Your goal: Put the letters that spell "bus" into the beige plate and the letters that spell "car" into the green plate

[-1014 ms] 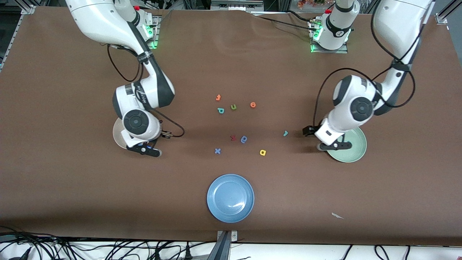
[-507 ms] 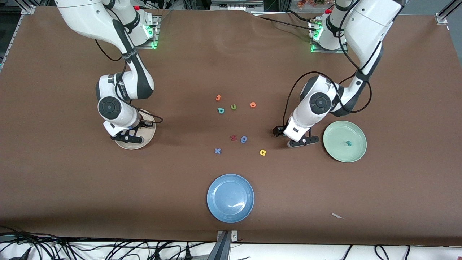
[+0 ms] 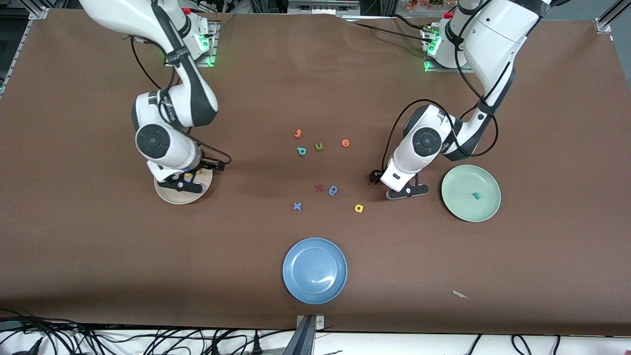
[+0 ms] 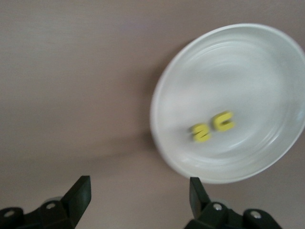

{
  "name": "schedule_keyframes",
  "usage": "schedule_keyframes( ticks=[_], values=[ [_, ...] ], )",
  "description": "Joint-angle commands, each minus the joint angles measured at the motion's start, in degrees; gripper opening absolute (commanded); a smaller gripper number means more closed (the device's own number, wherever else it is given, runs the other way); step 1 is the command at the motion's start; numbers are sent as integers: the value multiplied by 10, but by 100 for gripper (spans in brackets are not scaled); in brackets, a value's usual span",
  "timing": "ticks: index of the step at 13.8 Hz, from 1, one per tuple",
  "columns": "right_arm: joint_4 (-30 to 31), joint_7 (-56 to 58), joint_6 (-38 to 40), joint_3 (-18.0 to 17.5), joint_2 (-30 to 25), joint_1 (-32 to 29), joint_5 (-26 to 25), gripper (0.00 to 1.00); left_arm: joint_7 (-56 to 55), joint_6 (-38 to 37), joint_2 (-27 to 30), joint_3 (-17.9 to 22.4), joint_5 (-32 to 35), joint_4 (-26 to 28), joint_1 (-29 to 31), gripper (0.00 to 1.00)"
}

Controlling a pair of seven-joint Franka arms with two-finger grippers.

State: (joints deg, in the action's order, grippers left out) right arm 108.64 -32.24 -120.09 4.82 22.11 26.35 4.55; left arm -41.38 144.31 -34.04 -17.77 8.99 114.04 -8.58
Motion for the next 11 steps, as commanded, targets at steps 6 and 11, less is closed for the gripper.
schedule_keyframes(
  ticks=[6, 11],
  values=[
    [-110, -401, -9, -64, 82, 87, 6, 88, -12, -52, -12, 10, 35, -33, -11, 78],
    [-109, -622, -73, -65, 117, 146, 11, 77, -31, -78, -24, 10, 42, -56, -15, 72]
  ],
)
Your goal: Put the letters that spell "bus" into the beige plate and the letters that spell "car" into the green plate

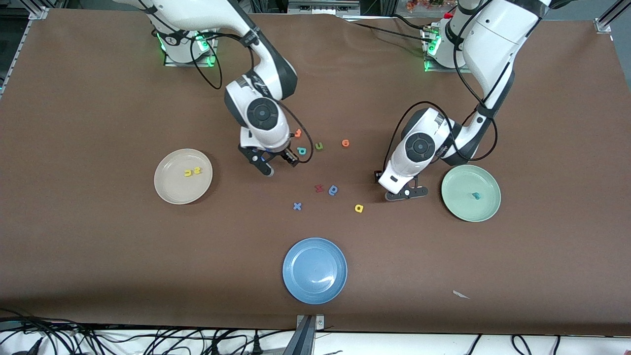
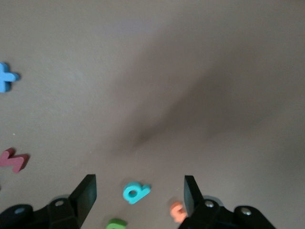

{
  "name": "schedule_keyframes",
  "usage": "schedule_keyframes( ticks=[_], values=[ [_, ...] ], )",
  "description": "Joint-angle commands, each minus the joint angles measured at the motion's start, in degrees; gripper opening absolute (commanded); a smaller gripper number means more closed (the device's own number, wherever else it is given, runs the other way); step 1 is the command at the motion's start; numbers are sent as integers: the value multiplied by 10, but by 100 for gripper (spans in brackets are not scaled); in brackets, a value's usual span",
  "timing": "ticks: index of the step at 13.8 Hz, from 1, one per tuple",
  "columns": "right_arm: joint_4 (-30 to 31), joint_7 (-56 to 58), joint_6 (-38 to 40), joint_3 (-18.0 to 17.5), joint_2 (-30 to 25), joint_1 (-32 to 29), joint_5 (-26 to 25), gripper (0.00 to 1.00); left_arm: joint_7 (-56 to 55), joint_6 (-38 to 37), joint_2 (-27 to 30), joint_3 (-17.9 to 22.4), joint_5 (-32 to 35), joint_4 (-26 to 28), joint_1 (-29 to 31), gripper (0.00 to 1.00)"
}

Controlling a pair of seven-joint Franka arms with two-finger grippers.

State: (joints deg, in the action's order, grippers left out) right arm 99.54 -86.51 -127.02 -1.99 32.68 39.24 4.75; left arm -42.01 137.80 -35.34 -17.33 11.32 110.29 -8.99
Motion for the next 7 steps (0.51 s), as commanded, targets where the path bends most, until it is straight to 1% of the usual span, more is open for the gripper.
schedule_keyframes(
  ticks=[1, 2, 3, 4, 7],
  values=[
    [-18, -112, -5, 3, 20, 23, 5, 77, -32, -13, -12, 5, 19, -18, -16, 70],
    [-19, -129, -11, 3, 27, 38, 8, 72, -33, -13, -13, 5, 19, -18, -15, 67],
    [-18, -152, -24, 3, 37, 45, 6, 72, -33, -13, -15, 5, 19, -18, -16, 65],
    [-18, -167, -34, 3, 43, 50, 6, 68, -33, -13, -16, 5, 19, -18, -15, 60],
    [-18, -197, -60, 4, 60, 64, -1, 66, -33, -13, -16, 5, 19, -19, -15, 51]
  ],
)
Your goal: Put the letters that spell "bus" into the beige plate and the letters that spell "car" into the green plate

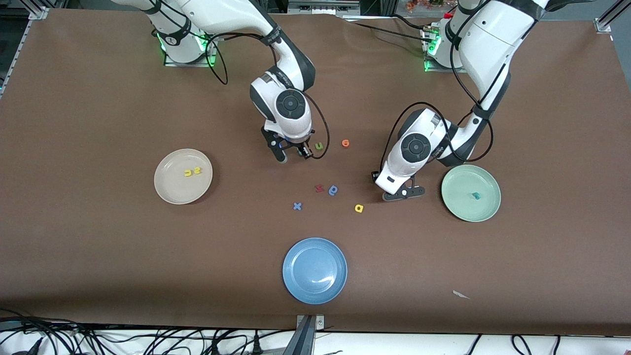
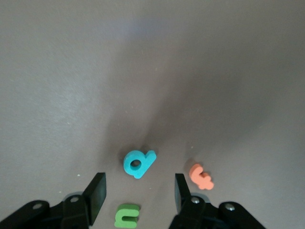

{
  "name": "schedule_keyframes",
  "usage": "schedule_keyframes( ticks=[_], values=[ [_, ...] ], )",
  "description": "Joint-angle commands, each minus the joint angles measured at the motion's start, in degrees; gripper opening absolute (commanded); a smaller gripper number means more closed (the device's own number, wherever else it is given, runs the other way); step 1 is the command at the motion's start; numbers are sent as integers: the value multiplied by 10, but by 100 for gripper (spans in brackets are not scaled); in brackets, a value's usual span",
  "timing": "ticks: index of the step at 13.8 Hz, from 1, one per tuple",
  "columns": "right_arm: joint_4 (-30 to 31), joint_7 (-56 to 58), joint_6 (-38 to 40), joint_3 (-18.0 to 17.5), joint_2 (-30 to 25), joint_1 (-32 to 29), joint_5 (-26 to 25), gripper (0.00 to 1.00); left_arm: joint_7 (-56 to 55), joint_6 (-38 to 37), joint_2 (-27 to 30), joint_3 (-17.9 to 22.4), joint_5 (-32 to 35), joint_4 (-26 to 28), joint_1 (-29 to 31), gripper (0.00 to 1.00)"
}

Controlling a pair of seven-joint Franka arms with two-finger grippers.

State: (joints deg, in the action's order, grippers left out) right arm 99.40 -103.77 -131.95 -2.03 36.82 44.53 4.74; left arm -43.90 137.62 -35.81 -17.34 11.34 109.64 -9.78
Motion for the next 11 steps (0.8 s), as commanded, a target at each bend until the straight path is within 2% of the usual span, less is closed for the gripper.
schedule_keyframes(
  ticks=[1, 5, 11],
  values=[
    [-17, -25, -12, 5, 24, 11, -2, 66, -13, -11, -11, 6, 19, -14, -7, 49],
    [-15, -25, -13, 8, 30, 9, -19, 65, -8, -10, -21, 6, 37, -21, -1, 41],
    [-15, -26, -27, 8, 36, 9, -18, 61, -7, -10, -33, 7, 42, -32, 1, 31]
  ],
)
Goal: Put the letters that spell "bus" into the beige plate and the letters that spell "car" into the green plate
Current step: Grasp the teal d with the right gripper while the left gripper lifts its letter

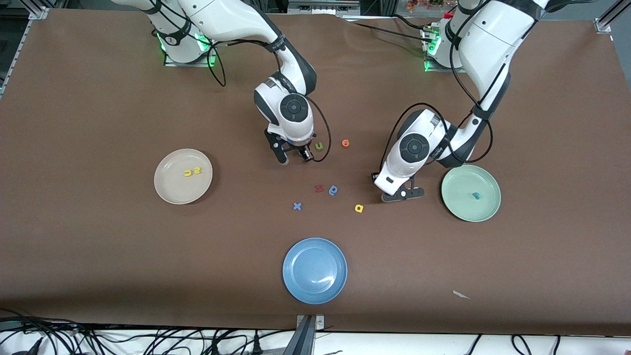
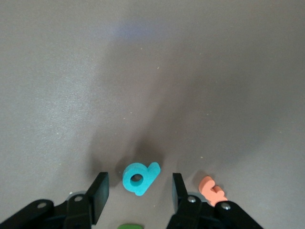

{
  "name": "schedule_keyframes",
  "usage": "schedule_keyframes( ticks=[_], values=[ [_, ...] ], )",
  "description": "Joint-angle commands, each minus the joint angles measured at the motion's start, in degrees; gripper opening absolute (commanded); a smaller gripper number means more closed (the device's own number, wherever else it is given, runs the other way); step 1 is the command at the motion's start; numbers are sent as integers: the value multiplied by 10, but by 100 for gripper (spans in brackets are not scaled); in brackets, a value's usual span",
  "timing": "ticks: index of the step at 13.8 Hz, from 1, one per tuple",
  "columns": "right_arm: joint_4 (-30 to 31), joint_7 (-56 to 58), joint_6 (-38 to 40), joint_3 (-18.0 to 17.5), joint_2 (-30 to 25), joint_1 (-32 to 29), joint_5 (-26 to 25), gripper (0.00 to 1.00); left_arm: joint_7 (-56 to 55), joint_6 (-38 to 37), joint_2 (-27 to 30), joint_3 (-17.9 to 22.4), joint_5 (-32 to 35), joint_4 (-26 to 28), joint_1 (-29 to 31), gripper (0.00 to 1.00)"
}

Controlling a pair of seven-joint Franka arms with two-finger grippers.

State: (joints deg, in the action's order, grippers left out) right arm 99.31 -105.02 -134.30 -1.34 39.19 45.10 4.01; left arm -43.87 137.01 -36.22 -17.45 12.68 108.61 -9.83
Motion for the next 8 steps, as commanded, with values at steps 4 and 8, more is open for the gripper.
schedule_keyframes(
  ticks=[4, 8],
  values=[
    [-12, -12, -18, 1, 19, 3, -13, 45, -8, -4, -28, 8, 29, -21, 2, 23],
    [-14, 21, -14, 1, 19, 2, -30, 9, -8, -7, -27, 8, 29, -22, 2, 19]
  ],
)
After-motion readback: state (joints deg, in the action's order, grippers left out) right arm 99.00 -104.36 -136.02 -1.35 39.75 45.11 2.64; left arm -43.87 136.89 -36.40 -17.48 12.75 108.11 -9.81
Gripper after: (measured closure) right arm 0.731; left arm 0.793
